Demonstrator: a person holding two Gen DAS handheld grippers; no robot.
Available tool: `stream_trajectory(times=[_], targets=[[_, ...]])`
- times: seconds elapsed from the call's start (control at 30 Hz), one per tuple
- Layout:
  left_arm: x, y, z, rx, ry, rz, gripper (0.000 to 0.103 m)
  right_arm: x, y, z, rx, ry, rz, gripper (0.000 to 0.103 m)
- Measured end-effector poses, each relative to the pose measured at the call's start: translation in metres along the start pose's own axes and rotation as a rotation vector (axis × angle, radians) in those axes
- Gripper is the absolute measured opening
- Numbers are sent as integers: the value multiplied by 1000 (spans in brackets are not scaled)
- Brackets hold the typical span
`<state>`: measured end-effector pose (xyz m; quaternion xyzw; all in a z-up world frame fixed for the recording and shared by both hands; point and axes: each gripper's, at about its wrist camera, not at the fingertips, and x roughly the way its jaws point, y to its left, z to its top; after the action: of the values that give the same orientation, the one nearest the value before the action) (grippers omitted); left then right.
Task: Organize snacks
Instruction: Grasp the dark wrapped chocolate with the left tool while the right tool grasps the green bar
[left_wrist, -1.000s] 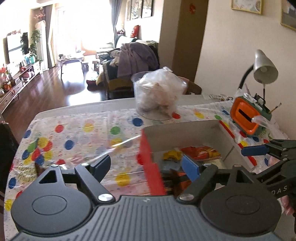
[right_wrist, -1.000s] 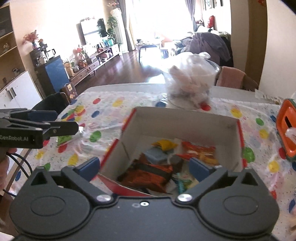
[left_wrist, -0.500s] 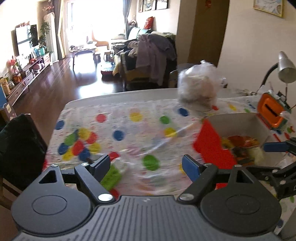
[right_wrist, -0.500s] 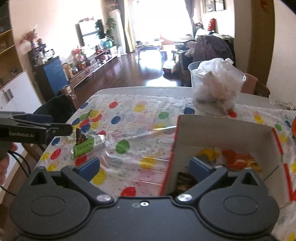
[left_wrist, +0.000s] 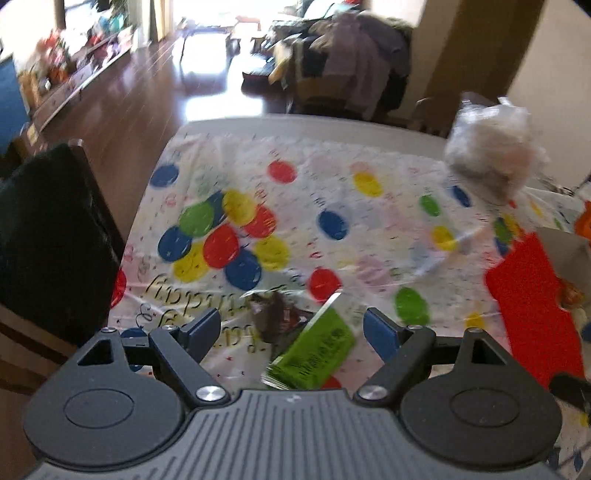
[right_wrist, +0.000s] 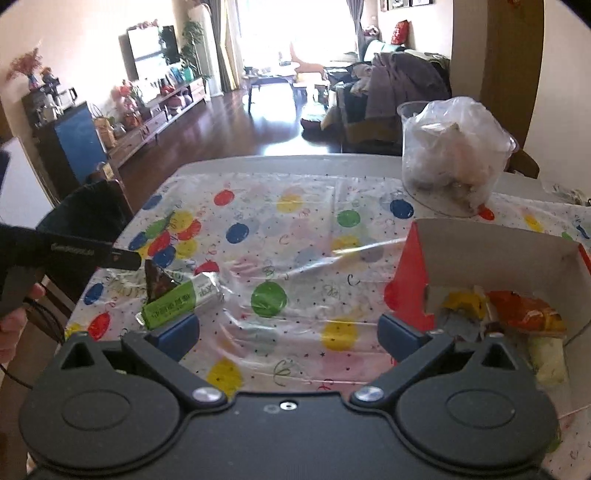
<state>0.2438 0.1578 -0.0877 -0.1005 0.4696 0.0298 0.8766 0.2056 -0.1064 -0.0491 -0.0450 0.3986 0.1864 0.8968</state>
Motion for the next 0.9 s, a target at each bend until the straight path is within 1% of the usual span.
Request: stream_trajectory(times=[0.17, 0.23, 0.4, 0.43, 0.57, 0.67, 0.73, 0.83, 0.87, 0.9], targets=[[37, 16, 6, -79, 85, -9, 85, 17, 15, 0, -30, 45, -6, 103], [48, 19, 8, -104, 110, 0, 84, 23, 21, 0, -38, 56, -12, 103], [69, 22, 11, -125, 153, 4, 83, 34, 32, 2, -63, 87, -6, 103], [71, 23, 11, -127, 158, 3, 81, 37, 34, 2, -68, 96, 1, 103], [82, 26, 12, -156, 188, -14, 65, 51, 43, 6, -84, 124, -1, 103], [87, 28, 13, -165, 201, -24, 59, 64, 50, 9, -88, 150, 4, 103], [90, 28, 13, -167, 204, -27, 58, 74, 54, 11, -82, 170, 14, 103], [92, 29, 13, -174, 204, -42, 52, 86, 59, 14, -68, 187, 15, 103], [92, 29, 14, -176, 204, -50, 48, 90, 60, 15, -68, 192, 17, 103], [93, 29, 14, -177, 206, -58, 46, 94, 62, 17, -68, 197, 18, 103]])
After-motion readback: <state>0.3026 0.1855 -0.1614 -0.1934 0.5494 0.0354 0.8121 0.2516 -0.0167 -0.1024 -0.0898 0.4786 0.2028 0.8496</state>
